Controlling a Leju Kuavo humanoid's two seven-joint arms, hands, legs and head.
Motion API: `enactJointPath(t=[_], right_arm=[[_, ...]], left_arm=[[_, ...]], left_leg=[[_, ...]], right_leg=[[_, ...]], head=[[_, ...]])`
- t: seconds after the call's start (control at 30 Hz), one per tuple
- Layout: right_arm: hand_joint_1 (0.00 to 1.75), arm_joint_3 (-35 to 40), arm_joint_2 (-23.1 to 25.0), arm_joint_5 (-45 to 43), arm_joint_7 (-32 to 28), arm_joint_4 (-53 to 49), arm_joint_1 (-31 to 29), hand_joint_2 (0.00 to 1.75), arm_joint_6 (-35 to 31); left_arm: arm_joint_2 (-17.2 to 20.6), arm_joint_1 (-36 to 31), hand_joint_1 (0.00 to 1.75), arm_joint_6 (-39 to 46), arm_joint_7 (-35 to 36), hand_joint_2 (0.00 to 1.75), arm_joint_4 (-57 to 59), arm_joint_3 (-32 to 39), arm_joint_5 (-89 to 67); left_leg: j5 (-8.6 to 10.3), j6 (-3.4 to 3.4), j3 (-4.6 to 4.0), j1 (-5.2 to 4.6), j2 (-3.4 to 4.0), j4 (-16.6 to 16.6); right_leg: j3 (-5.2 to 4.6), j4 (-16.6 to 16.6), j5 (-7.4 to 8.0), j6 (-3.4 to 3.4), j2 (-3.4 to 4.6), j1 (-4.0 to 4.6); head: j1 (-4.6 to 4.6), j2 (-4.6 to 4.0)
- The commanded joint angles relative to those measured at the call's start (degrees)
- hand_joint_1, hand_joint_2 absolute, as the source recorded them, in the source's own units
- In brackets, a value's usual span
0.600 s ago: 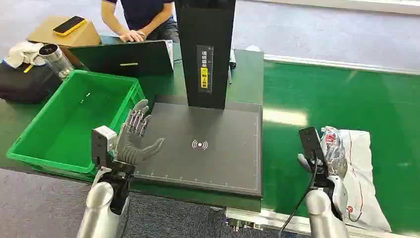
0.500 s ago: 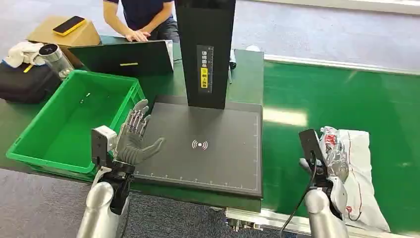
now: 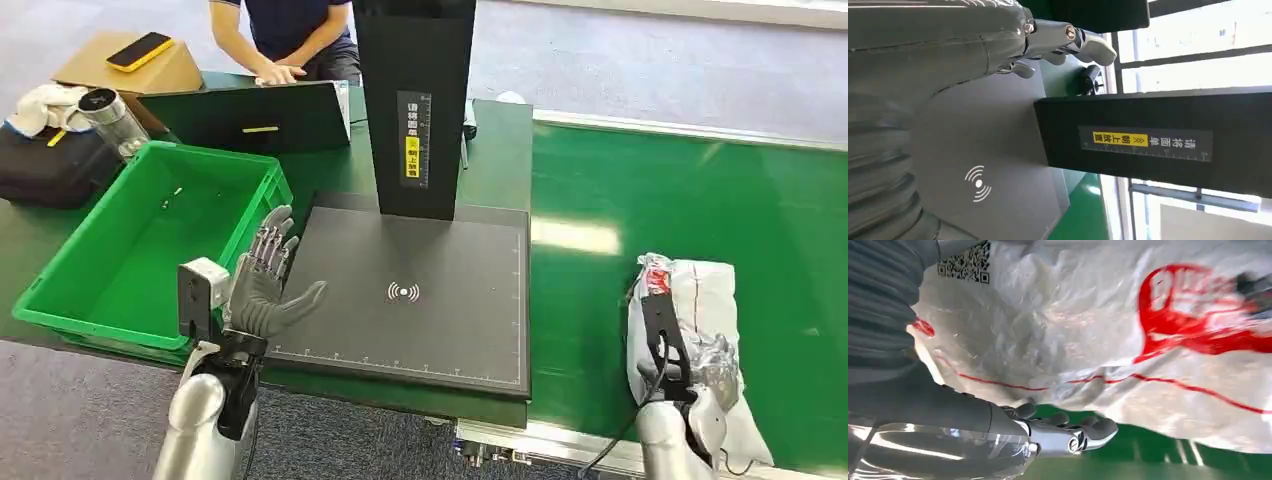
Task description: Moved the parcel from conveyor to table for the left to box.
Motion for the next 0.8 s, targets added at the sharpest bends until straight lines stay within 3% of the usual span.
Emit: enactJointPath(t=[0.03, 0.27, 0.3, 0.33, 0.37, 0.8], right_arm=[[0.00, -7.3, -1.0, 2.6, 2.4, 6.2, 1.9, 1.75, 3.5], [0.00, -6.0, -0.3, 1.1, -1.6, 7.7, 2.7, 1.75, 10.2], [0.28, -5.8, -0.2, 1.2, -1.6, 7.6, 2.7, 1.75, 10.2], [1.59, -5.5, -0.2, 0.3, -2.3, 7.4, 2.7, 1.75, 10.7], [1.75, -5.5, -0.2, 0.1, -2.5, 7.3, 2.7, 1.75, 10.7], [1.75, -1.6, 0.3, -1.9, -3.7, 4.7, 2.0, 1.75, 10.3]], left_arm=[[0.4, -0.3, 0.00, -0.2, 0.6, 1.75, 0.1, 1.1, -0.4], [0.4, 0.2, 0.00, 0.1, 0.6, 1.75, 0.5, 2.0, -0.8], [0.5, 0.2, 0.00, 0.1, 0.6, 1.75, 0.6, 2.0, -0.8], [0.5, 0.2, 0.00, 0.1, 0.5, 1.75, 0.6, 2.5, -0.7], [0.5, 0.2, 0.00, 0.1, 0.5, 1.75, 0.5, 2.6, -0.7], [0.4, 1.8, 0.00, 0.2, 0.8, 1.75, -1.5, 2.1, -1.1]], left_leg=[[-0.04, -0.09, 0.22, 0.05, -0.10, -0.1], [-0.04, -0.10, 0.26, 0.05, -0.08, -0.1], [-0.08, -0.15, 0.45, 0.06, -0.06, -0.2], [-0.09, -0.18, 0.57, 0.05, -0.09, -0.2], [-0.06, -0.11, 0.35, 0.06, -0.07, -0.1], [-0.06, -0.14, 0.43, 0.06, 0.06, -0.1]], right_leg=[[0.28, -0.2, -0.05, 0.00, -0.12, 0.04], [0.30, -0.2, -0.04, 0.00, -0.09, 0.05], [0.49, -0.2, -0.06, -0.01, -0.08, 0.04], [0.61, -0.3, -0.09, -0.01, -0.11, 0.03], [0.40, -0.2, -0.05, 0.00, -0.09, 0.05], [0.47, -0.1, -0.02, -0.02, 0.04, 0.04]], head=[[0.00, 0.02], [0.02, 0.00], [0.00, 0.00], [0.00, 0.00], [0.02, 0.00], [0.02, 0.02]])
